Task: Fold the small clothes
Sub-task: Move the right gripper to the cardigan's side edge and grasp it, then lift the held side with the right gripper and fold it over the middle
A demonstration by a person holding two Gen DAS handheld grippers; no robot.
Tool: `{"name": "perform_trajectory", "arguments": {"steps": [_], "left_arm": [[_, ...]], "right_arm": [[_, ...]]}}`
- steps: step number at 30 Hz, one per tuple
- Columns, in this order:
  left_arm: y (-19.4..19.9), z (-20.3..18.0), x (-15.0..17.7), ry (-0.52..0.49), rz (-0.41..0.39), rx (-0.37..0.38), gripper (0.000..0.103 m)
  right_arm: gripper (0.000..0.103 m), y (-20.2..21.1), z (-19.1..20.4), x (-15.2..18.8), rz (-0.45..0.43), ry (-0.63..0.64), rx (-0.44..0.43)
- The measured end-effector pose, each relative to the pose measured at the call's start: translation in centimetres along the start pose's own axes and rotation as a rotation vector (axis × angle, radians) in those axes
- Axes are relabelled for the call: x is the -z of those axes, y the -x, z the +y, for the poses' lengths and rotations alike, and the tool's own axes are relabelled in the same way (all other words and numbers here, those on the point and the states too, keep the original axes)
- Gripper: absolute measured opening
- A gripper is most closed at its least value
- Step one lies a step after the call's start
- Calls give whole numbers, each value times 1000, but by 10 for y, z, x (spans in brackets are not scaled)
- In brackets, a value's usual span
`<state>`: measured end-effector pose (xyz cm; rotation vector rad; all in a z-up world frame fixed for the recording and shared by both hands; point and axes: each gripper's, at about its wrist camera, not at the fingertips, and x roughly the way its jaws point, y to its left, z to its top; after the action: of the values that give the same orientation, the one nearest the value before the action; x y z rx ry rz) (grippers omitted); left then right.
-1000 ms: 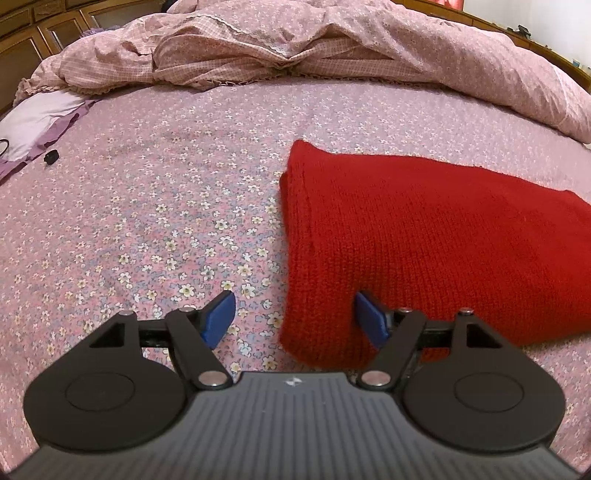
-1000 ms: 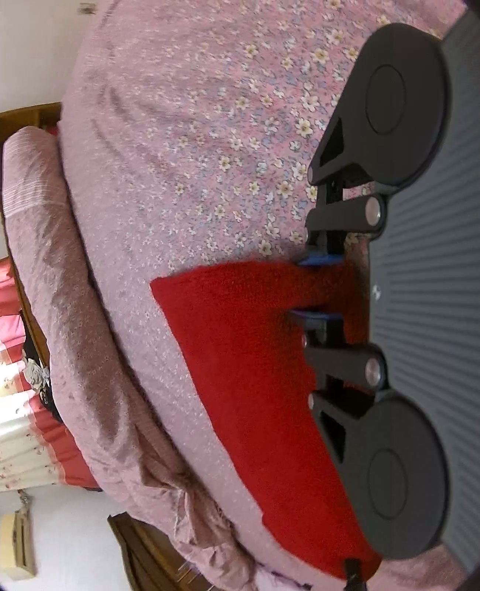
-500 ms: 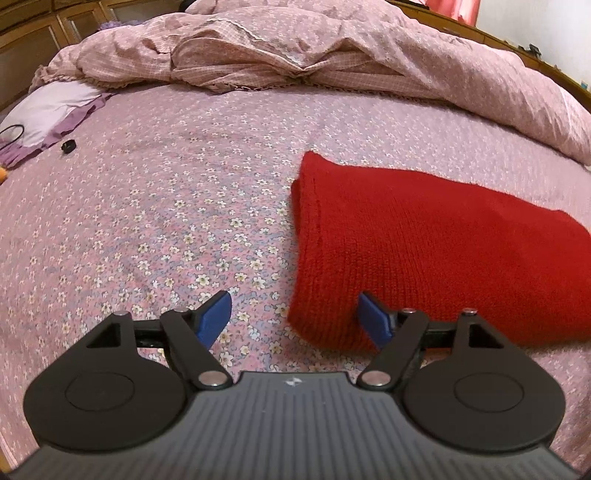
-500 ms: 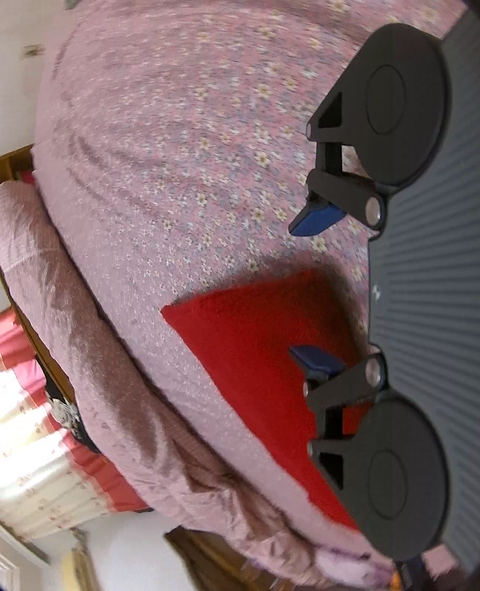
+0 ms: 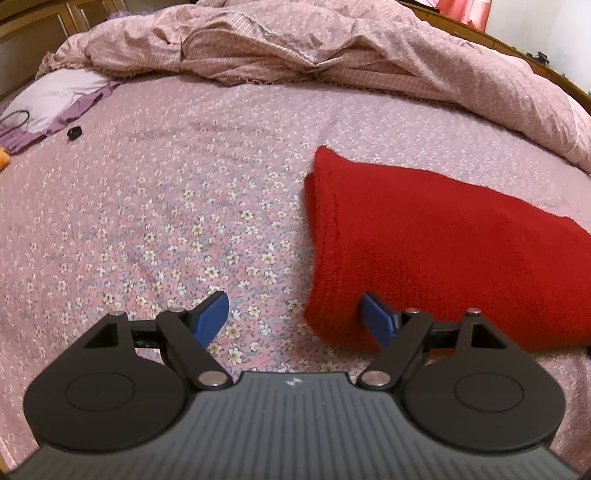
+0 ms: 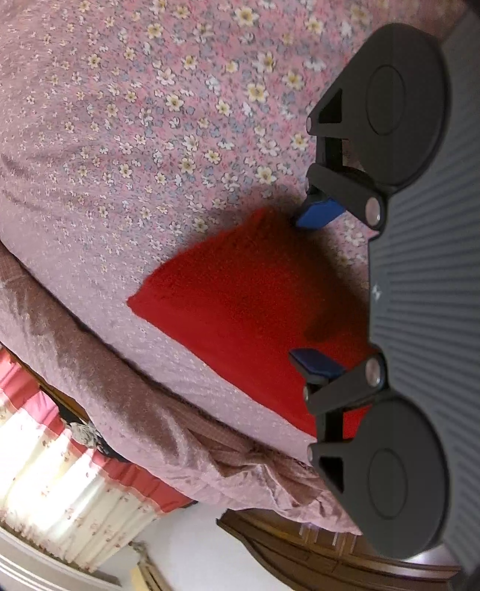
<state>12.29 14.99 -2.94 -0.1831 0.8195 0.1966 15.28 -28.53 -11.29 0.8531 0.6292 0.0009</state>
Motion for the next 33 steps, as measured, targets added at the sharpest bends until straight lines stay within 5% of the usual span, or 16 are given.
{"name": "perform_trajectory", "arguments": {"steps": [24,33], "left_arm": [[-10,2,1,15,13,-5,87],[-10,2,1,14,14,-6,87]], "right_arm": [[72,-62,34,-2,-128,-81,-7],[41,-59,14,-7,-91,-219,-37]]}}
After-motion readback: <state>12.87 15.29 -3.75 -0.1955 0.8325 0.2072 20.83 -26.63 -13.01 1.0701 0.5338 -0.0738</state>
